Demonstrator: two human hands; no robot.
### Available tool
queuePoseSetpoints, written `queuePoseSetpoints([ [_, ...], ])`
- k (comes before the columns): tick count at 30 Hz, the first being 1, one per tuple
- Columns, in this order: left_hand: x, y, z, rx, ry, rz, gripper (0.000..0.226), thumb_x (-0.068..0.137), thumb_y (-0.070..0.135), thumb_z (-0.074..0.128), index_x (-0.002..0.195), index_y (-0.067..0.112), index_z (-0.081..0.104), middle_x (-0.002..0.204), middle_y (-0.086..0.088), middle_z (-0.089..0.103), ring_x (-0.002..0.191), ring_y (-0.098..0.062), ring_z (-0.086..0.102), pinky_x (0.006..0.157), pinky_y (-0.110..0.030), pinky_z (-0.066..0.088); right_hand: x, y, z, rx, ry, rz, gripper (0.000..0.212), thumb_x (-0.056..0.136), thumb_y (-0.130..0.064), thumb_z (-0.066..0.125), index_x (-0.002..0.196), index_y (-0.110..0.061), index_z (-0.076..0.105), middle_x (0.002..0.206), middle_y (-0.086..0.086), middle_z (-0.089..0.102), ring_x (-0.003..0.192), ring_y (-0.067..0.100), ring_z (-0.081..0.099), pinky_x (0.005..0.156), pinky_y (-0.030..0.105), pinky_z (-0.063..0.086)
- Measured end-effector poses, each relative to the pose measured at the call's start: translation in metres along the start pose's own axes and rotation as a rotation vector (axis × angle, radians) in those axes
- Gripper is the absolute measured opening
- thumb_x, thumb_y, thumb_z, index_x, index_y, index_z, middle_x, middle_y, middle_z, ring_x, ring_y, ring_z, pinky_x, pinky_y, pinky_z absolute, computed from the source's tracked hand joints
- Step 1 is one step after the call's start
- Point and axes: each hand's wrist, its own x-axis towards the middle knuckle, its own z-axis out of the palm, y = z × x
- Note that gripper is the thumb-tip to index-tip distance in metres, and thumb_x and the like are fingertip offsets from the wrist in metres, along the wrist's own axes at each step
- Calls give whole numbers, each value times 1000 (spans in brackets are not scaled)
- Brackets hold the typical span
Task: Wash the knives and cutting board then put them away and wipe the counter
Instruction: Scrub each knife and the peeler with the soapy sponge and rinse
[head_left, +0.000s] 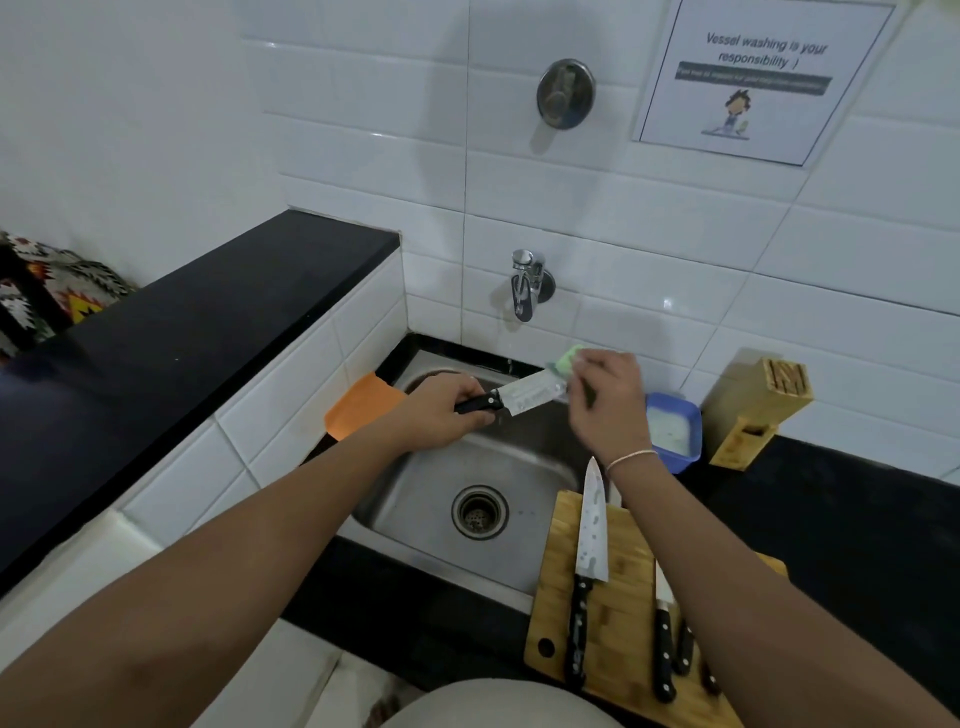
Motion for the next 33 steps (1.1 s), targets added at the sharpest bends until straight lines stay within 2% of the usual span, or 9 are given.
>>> queuePoseSetpoints([
  [3, 1, 3, 9, -9, 0, -5, 17, 93, 29, 73, 90, 13, 67, 77, -4, 63, 62, -7, 50, 54, -16, 35, 5, -5, 2, -44, 36, 132, 16, 83, 1, 66, 98, 2, 74, 102, 16, 67, 96, 32, 54, 88, 42, 48],
  [7, 8, 5, 16, -77, 42, -18, 25, 92, 26, 74, 73, 25, 57, 64, 8, 52, 55, -2, 44, 53, -16, 33, -6, -45, 16, 37, -134, -237, 11, 85, 0, 65, 94, 0, 72, 102, 15, 67, 92, 30, 55, 85, 39, 48],
  [9, 9, 5, 17, -93, 32, -6, 26, 92, 25, 75, 73, 26, 57, 64, 7, 52, 54, -2, 44, 53, -17, 32, -8, -43, 13, 62, -184, -297, 12, 87, 0, 67, 98, 0, 72, 104, 15, 67, 94, 30, 56, 88, 36, 47],
  [13, 7, 4, 19, -96, -22, -35, 14, 92, 28, 75, 87, 18, 66, 70, 7, 59, 60, -2, 50, 57, -19, 36, 2, -7, -10, -28, -78, -27, 15, 85, 0, 68, 98, 1, 74, 104, 15, 67, 98, 32, 55, 94, 27, 40],
  [17, 4, 13, 25, -193, -48, -91, 19, 97, 31, 68, 88, 14, 66, 66, 5, 58, 53, -3, 49, 54, -21, 38, 16, 5, -22, -127, -85, 249, 15, 88, -4, 64, 98, 0, 74, 103, 14, 66, 100, 32, 53, 90, 29, 41],
  [20, 6, 29, 26, -577, -101, -248, 47, 108, 40, 44, 91, 3, 67, 59, -5, 55, 37, -12, 39, 38, -24, 30, 15, -18, -11, -86, -140, 201, 10, 85, -4, 66, 92, -2, 74, 99, 13, 68, 96, 33, 54, 86, 24, 33],
  [23, 14, 47, 28, -766, -50, -335, 67, 108, 57, 29, 89, 3, 63, 59, -11, 55, 33, -17, 36, 34, -21, 26, 5, -50, 5, -20, -184, 99, 7, 84, -5, 66, 87, -7, 73, 94, 10, 68, 91, 29, 54, 84, 28, 40],
  [29, 17, 71, 32, -975, 21, -505, 65, 104, 67, 25, 73, 15, 49, 55, -7, 43, 37, -18, 37, 36, -20, 28, -12, -62, -5, 67, -217, -209, 12, 85, -3, 63, 91, -2, 74, 101, 11, 67, 93, 26, 56, 89, 32, 47],
  [33, 23, 81, 39, -939, -20, -472, 66, 104, 65, 23, 84, 13, 58, 61, -6, 54, 39, -17, 42, 38, -21, 29, -9, -43, -19, 18, -42, 13, 10, 84, -2, 68, 91, -4, 74, 99, 11, 67, 94, 28, 56, 86, 38, 49],
])
